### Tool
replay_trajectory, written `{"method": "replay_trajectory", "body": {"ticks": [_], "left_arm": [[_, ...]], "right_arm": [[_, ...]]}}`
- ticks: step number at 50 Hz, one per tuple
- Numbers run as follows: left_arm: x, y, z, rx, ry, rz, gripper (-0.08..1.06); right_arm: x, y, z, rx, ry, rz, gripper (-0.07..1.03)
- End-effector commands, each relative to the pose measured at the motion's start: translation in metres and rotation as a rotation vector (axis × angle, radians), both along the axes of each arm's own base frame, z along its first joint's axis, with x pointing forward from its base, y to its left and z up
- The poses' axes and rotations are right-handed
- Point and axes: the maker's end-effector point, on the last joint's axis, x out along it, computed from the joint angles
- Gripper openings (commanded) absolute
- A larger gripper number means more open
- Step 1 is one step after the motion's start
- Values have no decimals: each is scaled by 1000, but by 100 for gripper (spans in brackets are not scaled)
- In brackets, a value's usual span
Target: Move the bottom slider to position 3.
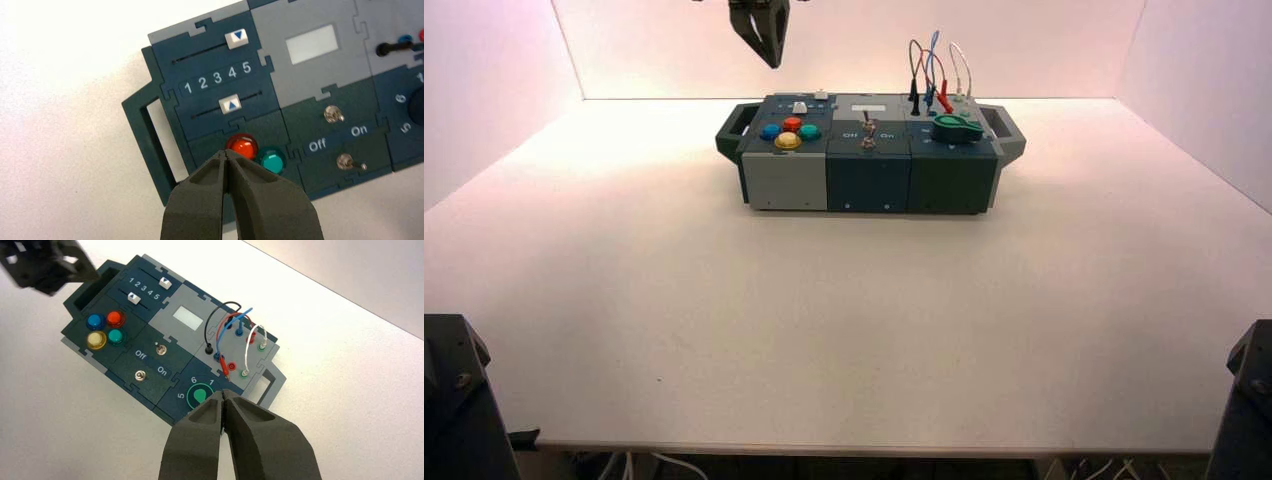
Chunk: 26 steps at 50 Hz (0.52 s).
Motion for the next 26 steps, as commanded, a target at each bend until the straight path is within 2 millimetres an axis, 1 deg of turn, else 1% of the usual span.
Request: {"method": "replay_trajectory", "body": {"ticks": [1,8,21,26], "left_arm": [[-3,0,22,-27,-57,-1,-3],[-3,0,20,-28,-60,-1,-3],[-5,-1,25,-45,-92,1,-3],[-5,-1,23,-45,-89,0,-3]], "right_arm": [[5,1,7,7,-25,-3,-2],[5,1,4,6,-21,-4,-2],[5,1,3,5,-18,-4,-2],[5,0,4,5,-19,-4,-2]]}}
